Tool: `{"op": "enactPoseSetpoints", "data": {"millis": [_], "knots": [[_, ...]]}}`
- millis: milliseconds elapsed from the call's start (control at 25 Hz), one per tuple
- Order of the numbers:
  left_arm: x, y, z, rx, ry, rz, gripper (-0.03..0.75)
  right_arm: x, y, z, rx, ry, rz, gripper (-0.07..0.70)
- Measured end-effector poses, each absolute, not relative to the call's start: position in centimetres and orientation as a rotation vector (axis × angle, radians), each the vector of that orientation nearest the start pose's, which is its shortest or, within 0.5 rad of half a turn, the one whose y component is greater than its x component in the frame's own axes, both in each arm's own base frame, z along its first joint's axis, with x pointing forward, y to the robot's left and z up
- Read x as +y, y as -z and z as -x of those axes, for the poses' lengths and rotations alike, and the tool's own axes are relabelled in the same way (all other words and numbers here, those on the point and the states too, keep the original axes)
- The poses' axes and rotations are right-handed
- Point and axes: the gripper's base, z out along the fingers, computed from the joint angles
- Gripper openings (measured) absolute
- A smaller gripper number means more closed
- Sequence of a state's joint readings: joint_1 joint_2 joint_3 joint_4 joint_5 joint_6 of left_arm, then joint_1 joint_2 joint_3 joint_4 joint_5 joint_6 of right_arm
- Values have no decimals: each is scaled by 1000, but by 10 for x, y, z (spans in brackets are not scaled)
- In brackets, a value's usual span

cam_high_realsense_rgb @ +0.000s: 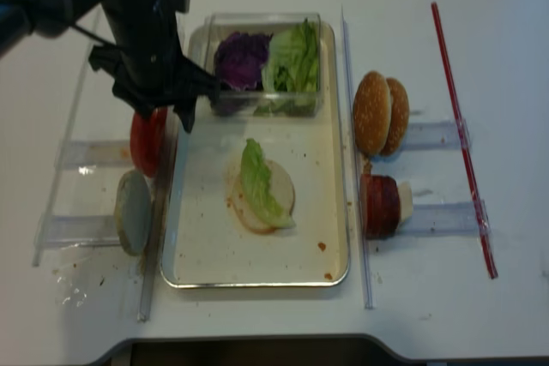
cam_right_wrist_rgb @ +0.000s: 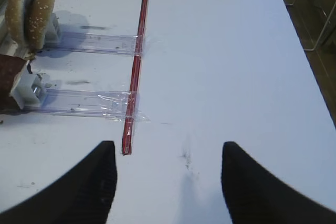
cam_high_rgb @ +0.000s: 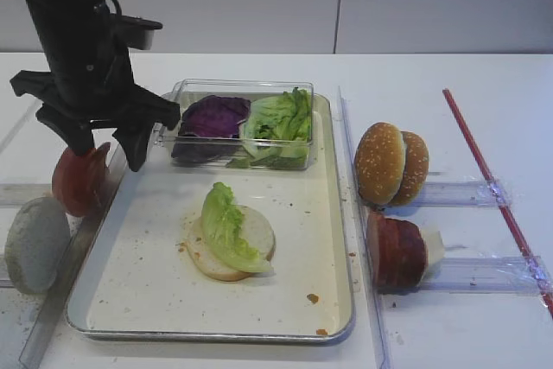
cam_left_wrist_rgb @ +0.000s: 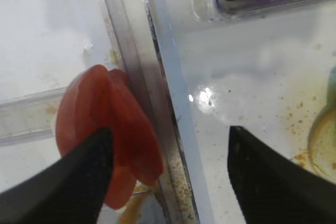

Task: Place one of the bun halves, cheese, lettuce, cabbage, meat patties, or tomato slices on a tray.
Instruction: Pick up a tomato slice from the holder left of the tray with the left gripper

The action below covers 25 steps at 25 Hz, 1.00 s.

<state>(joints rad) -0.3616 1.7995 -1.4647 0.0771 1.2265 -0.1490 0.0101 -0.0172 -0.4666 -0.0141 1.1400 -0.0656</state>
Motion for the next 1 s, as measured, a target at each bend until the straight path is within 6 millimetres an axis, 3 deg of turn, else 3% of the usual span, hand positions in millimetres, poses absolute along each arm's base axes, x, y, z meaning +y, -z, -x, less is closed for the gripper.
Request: {"op": "enactPoseSetpoints", "data": {"millis": [400,560,800,1000], "knots": [[-122,-231,-349,3068,-145,-310,430,-1,-262,7,2139,50,80,455],[-120,-231,-350,3056,-192,-275,333,-1,-262,7,2139,50,80,455],[-117,-232,-352,3039,-244,-232,94,-1,-262,7,2139,50,80,455],[-117,-232,-352,3036,-255,-236,62,-1,-262,7,2139,50,80,455]]}}
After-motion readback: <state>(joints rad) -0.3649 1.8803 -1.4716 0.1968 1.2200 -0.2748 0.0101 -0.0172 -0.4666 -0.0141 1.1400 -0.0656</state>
